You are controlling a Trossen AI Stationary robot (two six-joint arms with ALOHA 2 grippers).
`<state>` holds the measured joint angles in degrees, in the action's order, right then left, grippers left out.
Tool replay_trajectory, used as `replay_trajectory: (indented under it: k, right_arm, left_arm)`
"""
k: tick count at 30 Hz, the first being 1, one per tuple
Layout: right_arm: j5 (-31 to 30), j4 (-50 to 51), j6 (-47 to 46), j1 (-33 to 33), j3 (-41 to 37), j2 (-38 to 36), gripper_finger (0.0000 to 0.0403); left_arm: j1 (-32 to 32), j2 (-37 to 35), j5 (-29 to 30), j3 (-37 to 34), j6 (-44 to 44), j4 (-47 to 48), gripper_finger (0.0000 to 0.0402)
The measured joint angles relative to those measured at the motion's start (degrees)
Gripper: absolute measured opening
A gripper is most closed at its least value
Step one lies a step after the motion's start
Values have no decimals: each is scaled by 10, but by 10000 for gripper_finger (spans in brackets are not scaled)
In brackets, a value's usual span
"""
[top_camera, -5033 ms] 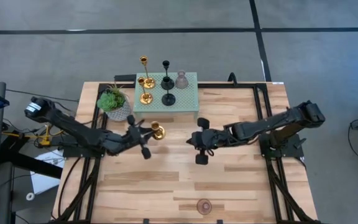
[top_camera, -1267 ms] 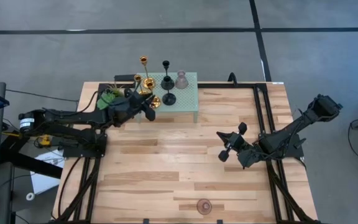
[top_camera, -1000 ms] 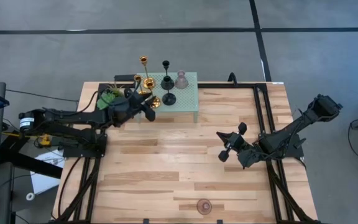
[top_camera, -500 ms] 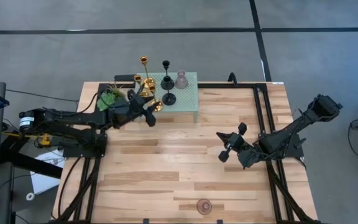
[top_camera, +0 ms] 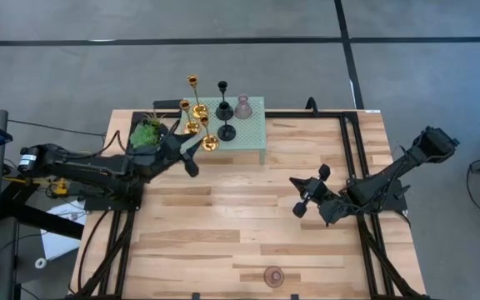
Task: Pick & Place candle stick holders
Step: Put the golden candle holder on the shelf
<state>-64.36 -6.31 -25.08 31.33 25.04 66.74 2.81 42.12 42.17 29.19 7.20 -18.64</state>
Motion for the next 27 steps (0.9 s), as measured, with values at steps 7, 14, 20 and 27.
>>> replay_trajectory:
  k: [7,14,20,27]
  right_arm:
    - [0,-2,0,0,0,0,0]
    - [0,-9,0,0,0,0,0]
    - [0,-9,1,0,0,0,0]
    - [0,-9,1,0,0,0,0]
  left_arm:
    - [41,9,-11,0,-1,8,119]
    - [29,68,-15,0,-18,9,23]
    - [13,114,-16,0,-44,6,7]
    - [-9,134,-39,0,-75,5,5]
